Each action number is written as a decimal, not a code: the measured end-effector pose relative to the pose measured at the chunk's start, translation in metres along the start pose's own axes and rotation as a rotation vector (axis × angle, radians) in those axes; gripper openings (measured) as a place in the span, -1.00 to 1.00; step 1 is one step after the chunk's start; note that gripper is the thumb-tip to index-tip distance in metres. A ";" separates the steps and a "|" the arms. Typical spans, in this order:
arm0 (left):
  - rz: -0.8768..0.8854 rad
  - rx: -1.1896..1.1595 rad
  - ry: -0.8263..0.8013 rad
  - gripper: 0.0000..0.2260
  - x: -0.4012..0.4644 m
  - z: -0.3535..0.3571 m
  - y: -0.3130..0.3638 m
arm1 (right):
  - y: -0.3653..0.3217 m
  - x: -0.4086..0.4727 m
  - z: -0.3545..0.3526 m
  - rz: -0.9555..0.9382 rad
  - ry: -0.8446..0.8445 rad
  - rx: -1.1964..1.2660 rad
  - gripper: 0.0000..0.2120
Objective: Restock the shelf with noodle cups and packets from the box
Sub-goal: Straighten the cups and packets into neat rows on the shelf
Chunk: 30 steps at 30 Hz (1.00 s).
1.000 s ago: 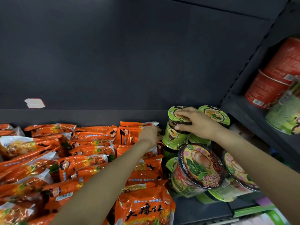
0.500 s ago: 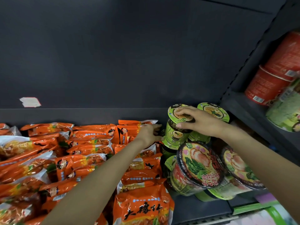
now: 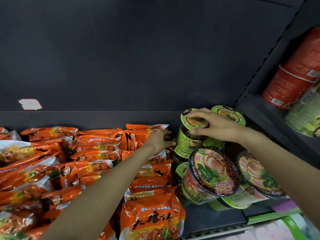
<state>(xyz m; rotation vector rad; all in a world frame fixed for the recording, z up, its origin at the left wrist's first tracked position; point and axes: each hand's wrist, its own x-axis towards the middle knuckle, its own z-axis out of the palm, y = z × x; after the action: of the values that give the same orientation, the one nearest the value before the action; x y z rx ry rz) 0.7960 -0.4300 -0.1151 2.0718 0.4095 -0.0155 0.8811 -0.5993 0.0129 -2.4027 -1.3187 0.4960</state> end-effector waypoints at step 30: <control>0.006 0.202 -0.034 -0.36 -0.003 0.002 0.002 | -0.001 -0.004 0.001 0.009 0.013 -0.132 -0.41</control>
<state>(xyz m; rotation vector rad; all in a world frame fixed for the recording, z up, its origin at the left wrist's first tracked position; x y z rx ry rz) 0.7941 -0.4337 -0.1137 2.2679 0.3939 -0.0914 0.8783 -0.6022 0.0130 -2.5141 -1.3758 0.4061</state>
